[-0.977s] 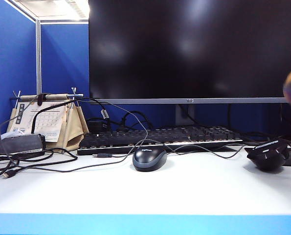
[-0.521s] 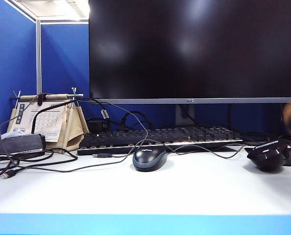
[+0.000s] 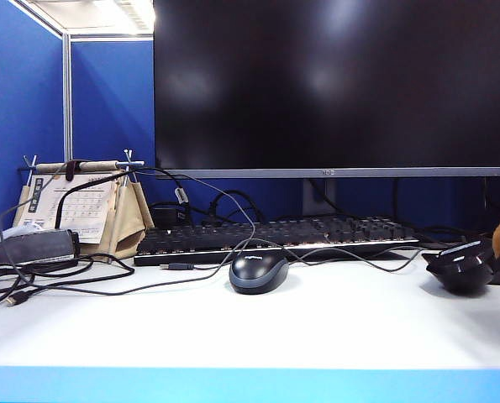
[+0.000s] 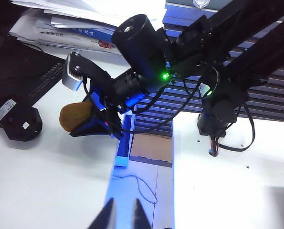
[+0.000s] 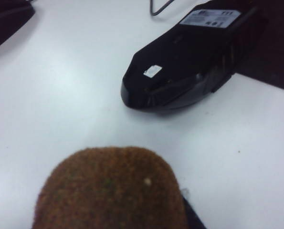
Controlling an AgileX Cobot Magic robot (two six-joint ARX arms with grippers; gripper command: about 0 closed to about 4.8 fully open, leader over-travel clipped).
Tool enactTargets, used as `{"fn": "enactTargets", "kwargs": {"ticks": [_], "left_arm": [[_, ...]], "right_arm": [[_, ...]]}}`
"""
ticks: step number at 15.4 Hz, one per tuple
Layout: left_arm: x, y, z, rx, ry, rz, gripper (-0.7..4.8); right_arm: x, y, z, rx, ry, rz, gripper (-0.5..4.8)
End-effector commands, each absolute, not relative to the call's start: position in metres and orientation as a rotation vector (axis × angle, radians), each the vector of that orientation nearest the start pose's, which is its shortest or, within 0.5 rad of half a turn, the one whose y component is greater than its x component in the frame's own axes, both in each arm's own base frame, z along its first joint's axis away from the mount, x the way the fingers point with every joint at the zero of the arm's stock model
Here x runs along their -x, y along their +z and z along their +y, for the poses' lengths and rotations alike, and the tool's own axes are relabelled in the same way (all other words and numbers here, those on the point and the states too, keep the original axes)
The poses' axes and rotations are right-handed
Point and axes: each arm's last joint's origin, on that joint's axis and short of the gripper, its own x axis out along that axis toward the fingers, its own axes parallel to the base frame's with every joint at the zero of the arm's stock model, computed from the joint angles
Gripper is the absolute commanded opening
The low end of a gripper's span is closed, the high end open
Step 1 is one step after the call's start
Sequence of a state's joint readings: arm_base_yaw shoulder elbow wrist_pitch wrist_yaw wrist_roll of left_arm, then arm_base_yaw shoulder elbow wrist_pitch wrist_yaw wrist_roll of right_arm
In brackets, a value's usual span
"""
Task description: Pick up the kiwi and place it near the upside-down mouse.
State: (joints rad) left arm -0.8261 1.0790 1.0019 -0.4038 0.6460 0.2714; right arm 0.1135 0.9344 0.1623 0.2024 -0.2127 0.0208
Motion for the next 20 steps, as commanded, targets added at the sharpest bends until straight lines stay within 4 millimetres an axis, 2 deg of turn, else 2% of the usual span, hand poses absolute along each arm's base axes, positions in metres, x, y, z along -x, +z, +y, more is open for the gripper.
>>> {"fn": "enactTargets", "kwargs": {"ticks": [1,8,9,10,12,16,18,19,20], "left_arm": [[-0.139,0.338,-0.177,-0.265,-1.511,0.303,0.57],[-0.139,0.338,-0.177,-0.265,-1.511,0.305,0.57],[-0.139,0.338,-0.177,-0.265,-1.511,0.305,0.57],[-0.139,0.338,-0.177,-0.265,-1.51,0.304,0.57],[-0.139,0.338,-0.177,-0.27,-1.51,0.298,0.57],[-0.14,0.34,-0.177,-0.276,-1.485,0.274,0.57],[-0.143,0.34,-0.176,-0.307,-1.377,0.28,0.57],[-0.144,0.343,-0.172,-0.321,-1.303,0.265,0.57],[-0.144,0.345,-0.169,-0.318,-1.29,0.253,0.57]], "right_arm": [[-0.168,0.127,0.026,-0.045,0.312,0.594,1.66],[-0.184,0.1,0.028,-0.055,0.328,0.648,1.74],[-0.184,0.098,0.028,-0.055,0.328,0.66,2.11],[-0.184,0.097,0.028,-0.056,0.328,0.668,2.99],[-0.185,0.099,0.029,-0.068,0.34,0.649,3.28],[-0.191,0.114,0.03,-0.112,0.351,0.511,4.45],[-0.188,0.133,0.028,-0.103,0.343,0.403,4.55],[-0.182,0.154,0.027,-0.093,0.329,0.287,4.55],[-0.178,0.164,0.026,-0.088,0.311,0.229,4.55]]}}
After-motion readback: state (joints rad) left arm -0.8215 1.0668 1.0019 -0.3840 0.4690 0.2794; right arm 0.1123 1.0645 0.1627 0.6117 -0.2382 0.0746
